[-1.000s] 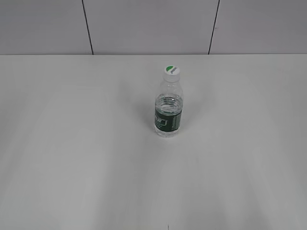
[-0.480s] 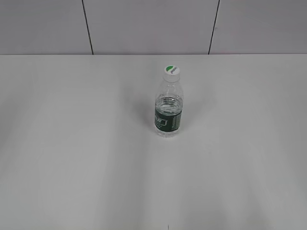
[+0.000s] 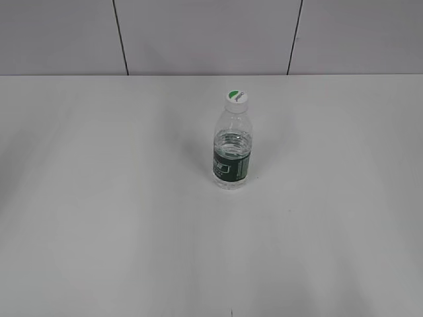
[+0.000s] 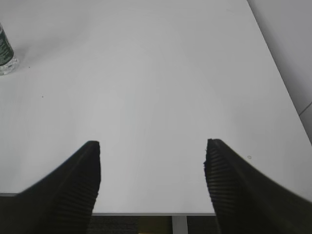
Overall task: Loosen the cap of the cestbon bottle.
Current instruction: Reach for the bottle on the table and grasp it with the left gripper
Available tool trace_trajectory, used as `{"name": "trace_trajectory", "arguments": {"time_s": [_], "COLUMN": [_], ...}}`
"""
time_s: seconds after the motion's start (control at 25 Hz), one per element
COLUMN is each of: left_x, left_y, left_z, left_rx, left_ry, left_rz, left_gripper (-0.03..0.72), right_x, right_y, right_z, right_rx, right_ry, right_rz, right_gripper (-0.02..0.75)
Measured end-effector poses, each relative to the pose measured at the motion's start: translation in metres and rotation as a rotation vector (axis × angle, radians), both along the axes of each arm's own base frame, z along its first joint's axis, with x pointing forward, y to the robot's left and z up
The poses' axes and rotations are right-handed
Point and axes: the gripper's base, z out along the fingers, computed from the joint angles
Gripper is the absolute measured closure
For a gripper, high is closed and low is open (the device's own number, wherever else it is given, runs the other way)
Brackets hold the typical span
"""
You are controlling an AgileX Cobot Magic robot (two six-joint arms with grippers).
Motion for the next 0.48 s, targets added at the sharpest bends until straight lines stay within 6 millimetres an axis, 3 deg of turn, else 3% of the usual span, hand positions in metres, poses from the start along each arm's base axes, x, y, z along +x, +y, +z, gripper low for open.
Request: {"name": "trace_trajectory", "arguments": {"time_s": [0.48], "left_x": [0.066], "left_y": [-0.008], "left_z": [-0.072], "left_rx": [-0.047], "left_ry": [-0.014], "left_rz": [-0.116], "left_gripper": [0.127], "right_x": [0.0], "right_y": [0.0], "right_z": [0.0], "right_rx": [0.0], "right_ry": [0.0], "right_rz": [0.0], "right_gripper": [0.226]}}
